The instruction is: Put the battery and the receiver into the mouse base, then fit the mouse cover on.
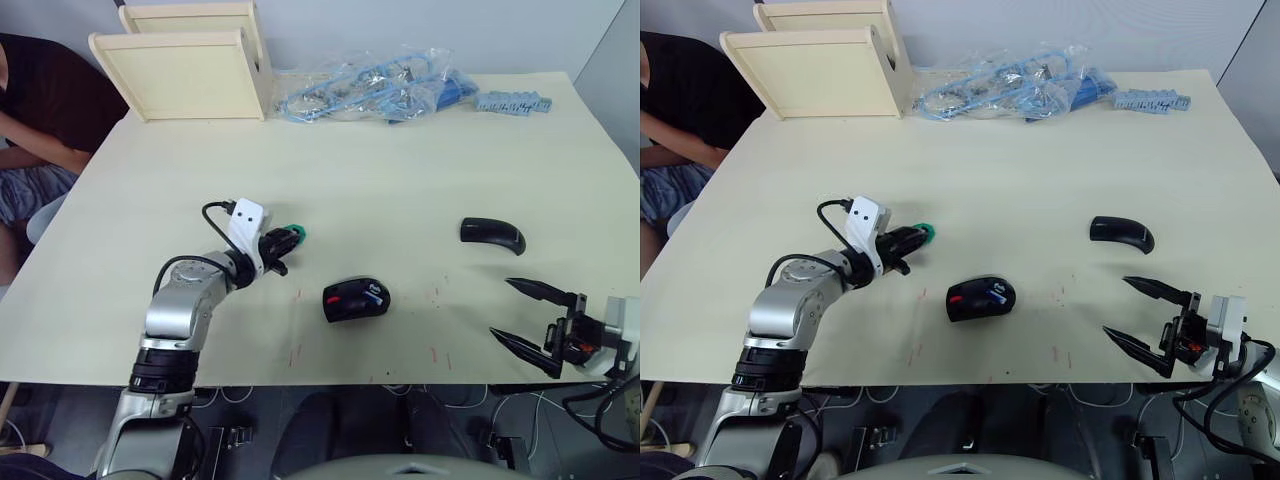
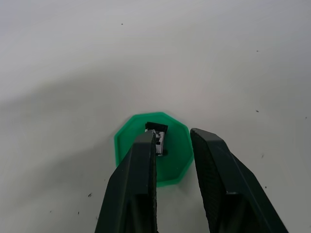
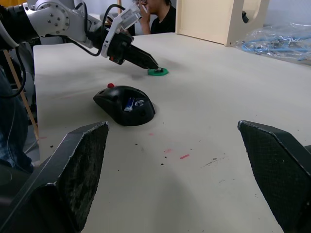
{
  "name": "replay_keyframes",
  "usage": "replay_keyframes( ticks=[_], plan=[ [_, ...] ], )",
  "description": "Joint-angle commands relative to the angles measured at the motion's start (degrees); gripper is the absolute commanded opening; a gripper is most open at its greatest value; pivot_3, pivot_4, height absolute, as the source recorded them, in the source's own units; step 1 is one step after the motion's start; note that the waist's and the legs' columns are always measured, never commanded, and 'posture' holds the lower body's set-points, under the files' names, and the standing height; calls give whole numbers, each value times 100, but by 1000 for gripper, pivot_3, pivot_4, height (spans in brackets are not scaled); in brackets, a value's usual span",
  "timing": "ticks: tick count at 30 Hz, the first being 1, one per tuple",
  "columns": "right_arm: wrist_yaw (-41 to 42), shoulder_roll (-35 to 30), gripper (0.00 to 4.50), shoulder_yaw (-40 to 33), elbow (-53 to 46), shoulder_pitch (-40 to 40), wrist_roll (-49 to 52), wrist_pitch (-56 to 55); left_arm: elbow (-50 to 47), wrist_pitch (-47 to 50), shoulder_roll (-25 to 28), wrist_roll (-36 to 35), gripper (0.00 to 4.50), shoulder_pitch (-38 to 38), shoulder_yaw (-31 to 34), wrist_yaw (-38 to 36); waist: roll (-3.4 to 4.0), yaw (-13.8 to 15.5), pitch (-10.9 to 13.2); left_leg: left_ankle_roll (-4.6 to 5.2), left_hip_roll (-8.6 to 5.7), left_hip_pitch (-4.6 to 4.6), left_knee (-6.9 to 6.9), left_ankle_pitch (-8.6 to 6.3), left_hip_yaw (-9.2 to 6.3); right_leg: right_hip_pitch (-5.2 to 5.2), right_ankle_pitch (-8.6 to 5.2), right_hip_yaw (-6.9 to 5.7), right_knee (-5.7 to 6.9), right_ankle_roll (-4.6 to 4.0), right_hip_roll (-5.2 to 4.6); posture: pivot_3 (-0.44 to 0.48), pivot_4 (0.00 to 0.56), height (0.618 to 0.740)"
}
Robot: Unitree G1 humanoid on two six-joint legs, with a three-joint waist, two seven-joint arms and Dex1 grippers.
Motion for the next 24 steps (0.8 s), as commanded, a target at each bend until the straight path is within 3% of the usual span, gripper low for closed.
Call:
replay_keyframes(
  ticks=[1, 11, 15, 24],
  plan=[
    [2, -37, 4500, -214, -122, 31, 80, -51, -37, 9, 38, -69, 1245, -97, 151, -8, 0, -1, 0, 0, 0, 0, 0, 0, 0, 0, 0, 0, 0, 0, 0, 0, 150, 740],
    [-42, -41, 4500, -187, -192, 56, 86, -10, 11, -59, 46, -99, 1245, -166, 261, 70, 0, -1, 0, -2, -1, 0, 0, 1, 0, 0, 0, 1, -1, 0, 0, 0, 150, 740],
    [-40, -41, 4500, -178, -198, 63, 91, -2, -88, -24, 46, -142, 2427, -132, 248, 17, 0, 2, 0, -2, 0, 0, 0, 1, 0, 0, 0, 0, -1, 0, 0, 0, 150, 740],
    [-29, -40, 4500, -176, -190, 77, 85, -11, -144, 16, 82, -75, 2427, -95, 183, 12, 0, 1, 0, -2, 0, 0, 0, 1, 0, 0, 0, 0, 0, 0, 0, 0, 150, 740]
  ],
)
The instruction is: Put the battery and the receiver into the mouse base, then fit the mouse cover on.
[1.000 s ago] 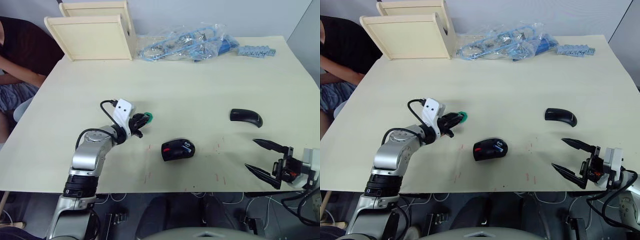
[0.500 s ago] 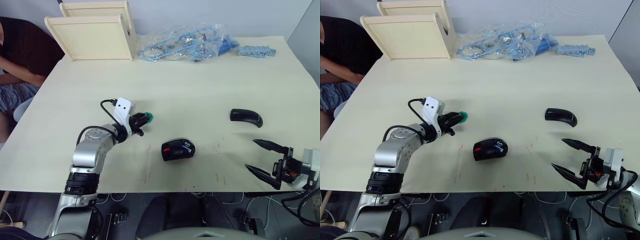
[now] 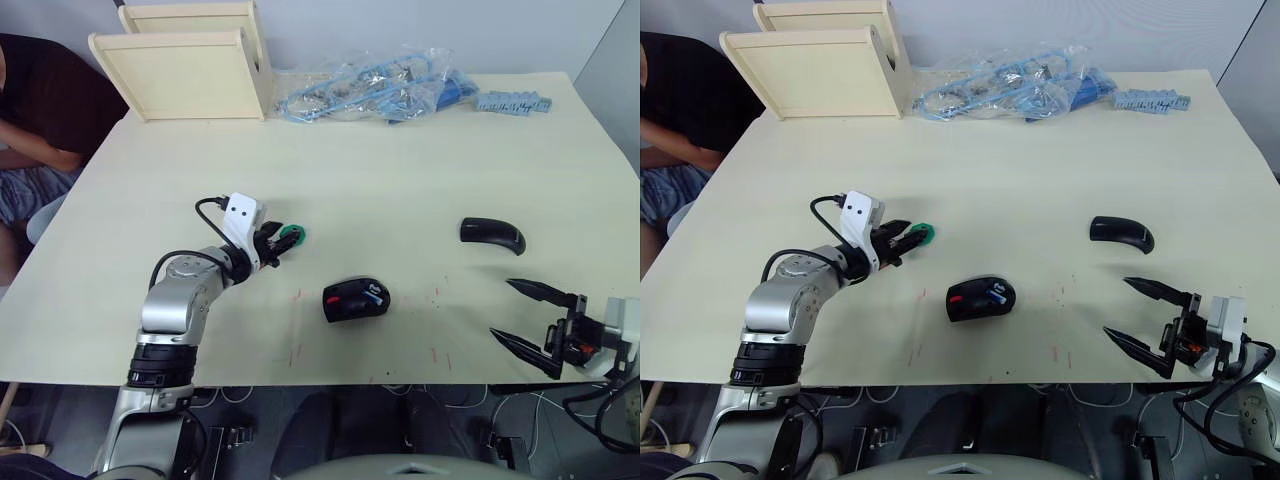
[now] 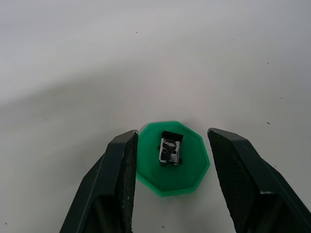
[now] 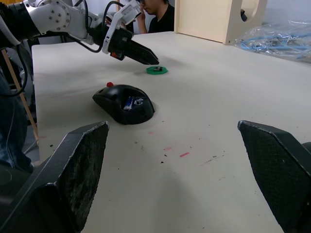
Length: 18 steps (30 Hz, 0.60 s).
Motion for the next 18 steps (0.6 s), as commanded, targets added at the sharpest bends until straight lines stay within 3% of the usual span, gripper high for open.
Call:
replay_keyframes(
  ticks=[1, 14, 15, 18],
  plan=[
    [4, -40, 4500, -175, -183, 40, 82, -15, -273, 14, 76, -15, 2427, 12, 30, -21, 0, 0, 0, 0, 0, 0, 0, 0, 0, 0, 0, 0, 0, 0, 0, 0, 150, 740],
    [6, -10, 4500, -157, -162, 64, 62, -43, -274, 23, 59, -71, 2427, 8, 73, -57, 0, 0, 0, 0, 0, 0, 0, 0, 0, 0, 0, 0, 0, 0, 0, 0, 150, 740],
    [6, -9, 4500, -155, -165, 68, 62, -44, -283, 28, 73, -53, 1921, 14, 65, -53, 0, 0, 0, 0, 0, 0, 0, 0, 0, 0, 0, 0, 0, 0, 0, 0, 150, 740],
    [13, -12, 4500, -155, -157, 72, 60, -50, -284, 29, 83, -10, 1921, 24, 54, -25, 0, -1, 0, 0, 0, 0, 0, 0, 0, 0, 0, 0, 0, 0, 0, 0, 150, 740]
  ],
)
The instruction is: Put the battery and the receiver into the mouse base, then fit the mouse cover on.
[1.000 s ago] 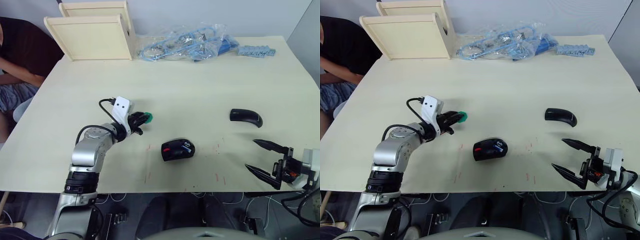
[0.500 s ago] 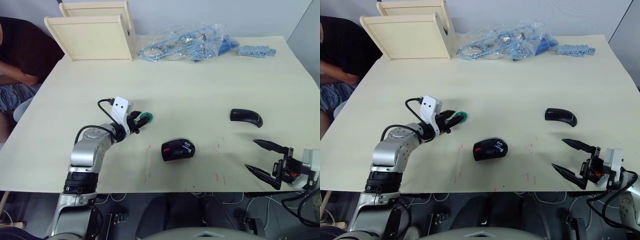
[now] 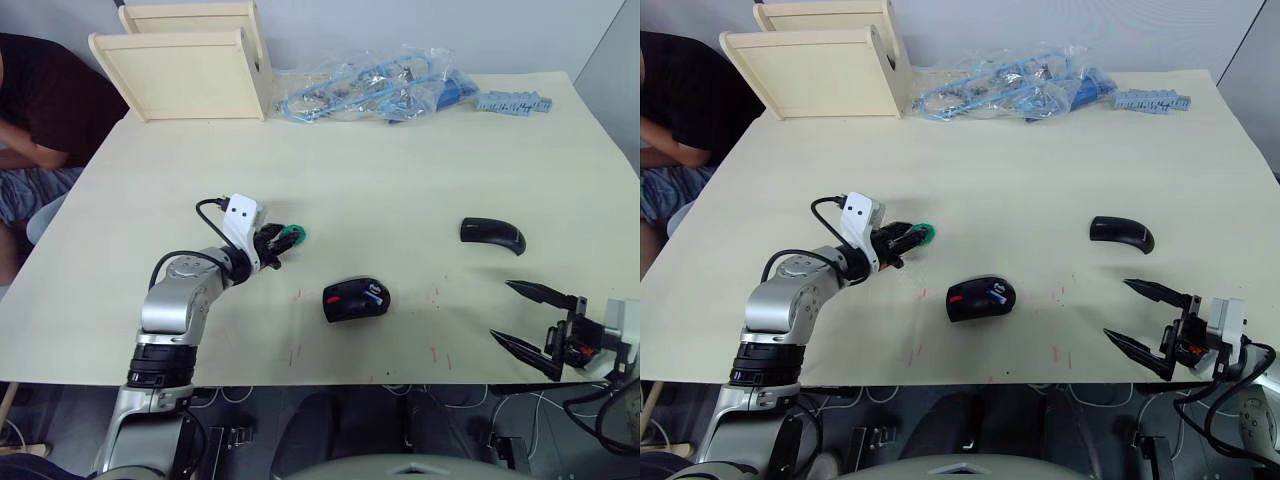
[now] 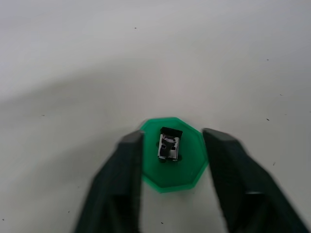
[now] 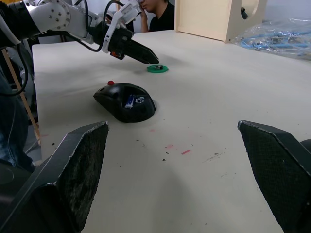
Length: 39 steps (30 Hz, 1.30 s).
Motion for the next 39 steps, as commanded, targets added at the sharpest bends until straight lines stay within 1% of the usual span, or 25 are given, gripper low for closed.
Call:
replay_keyframes(
  ticks=[1, 23, 39],
  plan=[
    [13, -17, 4500, -156, -149, 19, 62, -51, -278, -41, 71, -2, 1921, 20, 53, 5, 0, 0, 0, 0, 0, 0, 0, 0, 0, 0, 0, 0, 0, 0, 0, 0, 150, 740],
    [43, -33, 4500, -194, -110, 14, 57, -76, -192, 74, 94, 111, 1921, -66, -133, 28, 0, -1, 0, 0, 0, 0, 0, 0, 0, 0, 0, 0, 0, 0, 0, 0, 150, 740],
    [11, -7, 4500, -175, -143, 39, 39, -87, -131, 155, 75, 118, 1921, -159, -111, 70, 0, 0, 0, 0, 0, 0, 0, 0, 0, 0, 0, 0, 0, 0, 0, 0, 150, 740]
  ],
)
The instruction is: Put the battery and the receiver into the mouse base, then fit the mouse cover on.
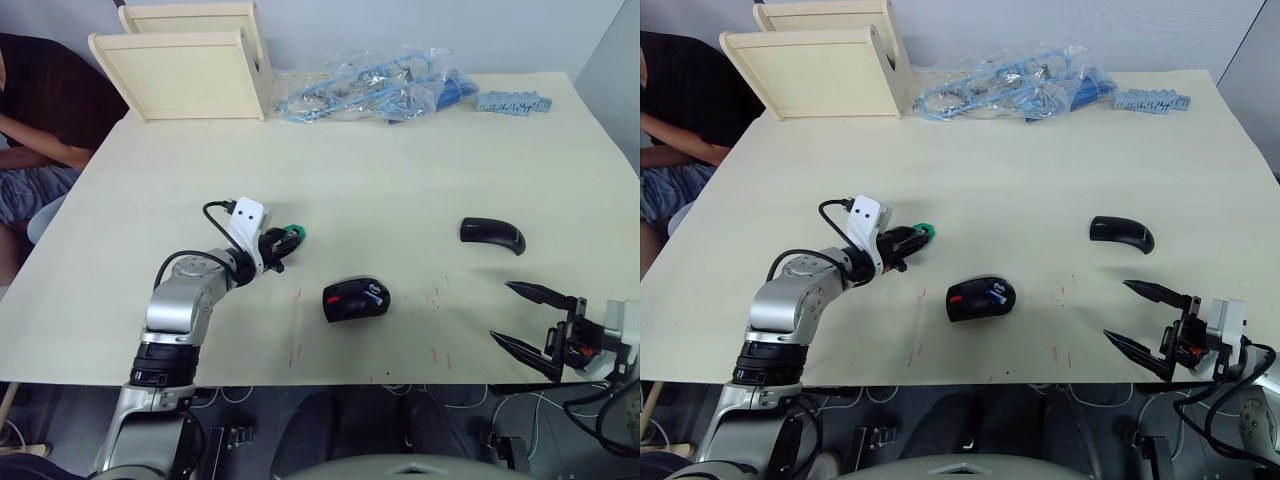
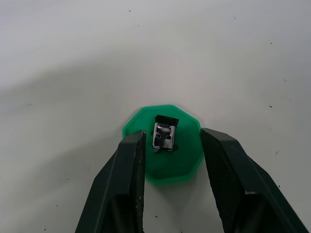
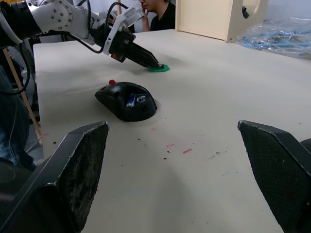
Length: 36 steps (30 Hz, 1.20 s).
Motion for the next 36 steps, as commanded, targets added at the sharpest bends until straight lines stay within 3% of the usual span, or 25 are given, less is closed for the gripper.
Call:
replay_keyframes(
  ticks=[1, 36],
  plan=[
    [-18, -5, 4500, -173, -147, 30, 46, -79, -116, 30, 39, -17, 1921, -133, 92, 30, 0, 0, 0, 0, 0, 0, 0, 0, 0, 0, 0, 0, 0, 0, 0, 0, 150, 740],
    [-60, 36, 4500, -141, -175, 70, 13, -115, -25, 301, 31, -36, 1921, -186, 55, 73, 0, 0, 0, -1, -1, 0, 0, 0, 0, 0, 0, 0, 0, 0, 0, 0, 150, 740]
  ],
)
